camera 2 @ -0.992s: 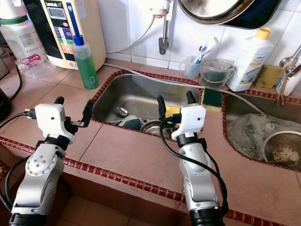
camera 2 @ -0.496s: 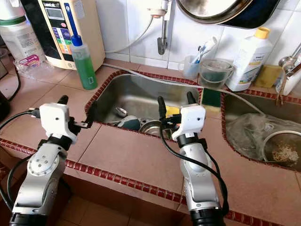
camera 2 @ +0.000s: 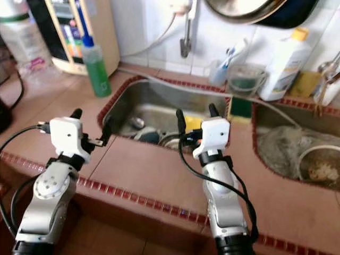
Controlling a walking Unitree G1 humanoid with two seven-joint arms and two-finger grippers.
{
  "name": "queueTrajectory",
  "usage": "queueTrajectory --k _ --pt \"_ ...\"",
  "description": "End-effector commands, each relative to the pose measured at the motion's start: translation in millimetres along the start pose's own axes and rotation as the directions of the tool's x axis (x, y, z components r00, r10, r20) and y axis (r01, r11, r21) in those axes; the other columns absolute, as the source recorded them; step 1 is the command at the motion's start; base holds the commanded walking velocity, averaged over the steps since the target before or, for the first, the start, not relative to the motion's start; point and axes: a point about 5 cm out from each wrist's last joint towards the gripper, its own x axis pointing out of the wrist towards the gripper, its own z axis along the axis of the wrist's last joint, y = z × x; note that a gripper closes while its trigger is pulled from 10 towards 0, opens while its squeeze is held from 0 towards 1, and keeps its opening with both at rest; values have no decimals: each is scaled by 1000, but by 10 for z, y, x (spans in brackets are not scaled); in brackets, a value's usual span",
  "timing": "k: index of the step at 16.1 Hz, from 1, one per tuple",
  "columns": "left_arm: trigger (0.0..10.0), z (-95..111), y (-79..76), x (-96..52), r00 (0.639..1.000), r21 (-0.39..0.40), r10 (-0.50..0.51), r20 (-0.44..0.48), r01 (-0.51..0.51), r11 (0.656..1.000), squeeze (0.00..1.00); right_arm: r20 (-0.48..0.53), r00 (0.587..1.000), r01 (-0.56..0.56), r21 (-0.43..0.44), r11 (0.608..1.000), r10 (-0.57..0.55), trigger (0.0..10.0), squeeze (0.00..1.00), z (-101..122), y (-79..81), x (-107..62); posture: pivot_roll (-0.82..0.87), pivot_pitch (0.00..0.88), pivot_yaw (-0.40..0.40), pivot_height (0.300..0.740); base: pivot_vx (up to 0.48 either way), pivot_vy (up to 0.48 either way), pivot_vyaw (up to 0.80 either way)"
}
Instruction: Kitchen organization
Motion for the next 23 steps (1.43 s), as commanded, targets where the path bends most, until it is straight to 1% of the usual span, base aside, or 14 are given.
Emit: queueTrajectory --k 1,9,12,14,15,16,17,18,19,20,21,22,23 --pt "10000 19 8 -14 1000 14 0 4 0 1000 0 -7 1000 -1 -7 1000 1 10000 0 -3 -20 4 -67 36 18 740 -277 0 0" --pt "10000 26 -23 -14 1000 18 -8 10 8 1000 0 -8 1000 -25 -20 999 25 10000 0 -4 -9 20 -63 25 8 740 -277 0 0" --pt "10000 25 -28 -36 1000 27 -7 18 6 1000 0 -15 999 -45 -26 999 44 10000 0 -22 12 8 -59 29 3 740 0 0 0" --pt "10000 -5 -42 -53 1000 30 -19 6 19 999 0 -32 998 -58 -24 998 58 10000 0 -61 23 -12 -56 31 2 740 0 0 0" --pt "10000 -33 -53 -69 1000 43 -30 -3 30 999 0 -47 996 -74 -22 997 72 10000 0 -96 35 -30 -54 33 1 740 0 0 0" --pt "10000 -80 -71 -101 999 62 -51 -14 52 997 0 -74 993 -97 -21 995 95 10000 0 -161 50 -66 -53 36 0 740 0 0 0" --pt "10000 -162 -86 -161 997 99 -68 -31 70 993 0 -123 985 -128 -27 991 124 10000 0 -278 60 -141 -47 45 -3 740 0 0 0" --pt "10000 -270 -91 -230 995 111 -80 -63 86 990 0 -174 975 -145 -27 989 139 10000 0 -405 63 -230 -43 47 -4 740 0 0 0" --pt "10000 -341 -90 -287 994 151 -84 -76 95 984 0 -207 967 -159 -39 987 147 10000 0 -489 63 -295 -43 47 -4 740 0 0 0" --pt "10000 -448 -110 -361 987 143 -109 -115 125 982 0 -246 957 -168 -33 985 155 10000 0 -581 60 -369 -39 53 -4 740 0 0 0" --pt "10000 -514 -122 -409 983 123 -122 -136 139 983 0 -271 949 -177 -33 984 162 10000 0 -640 60 -417 -36 56 -8 740 0 0 0" --pt "10000 -678 -162 -542 967 103 -177 -185 198 975 0 -344 920 -210 -30 977 188 10000 0 -809 68 -551 -35 58 -7 740 0 0 0" --pt "10000 -753 -180 -602 957 94 -198 -210 222 971 0 -377 903 -234 -32 972 205 10000 0 -882 74 -615 -35 58 -7 740 0 0 0"
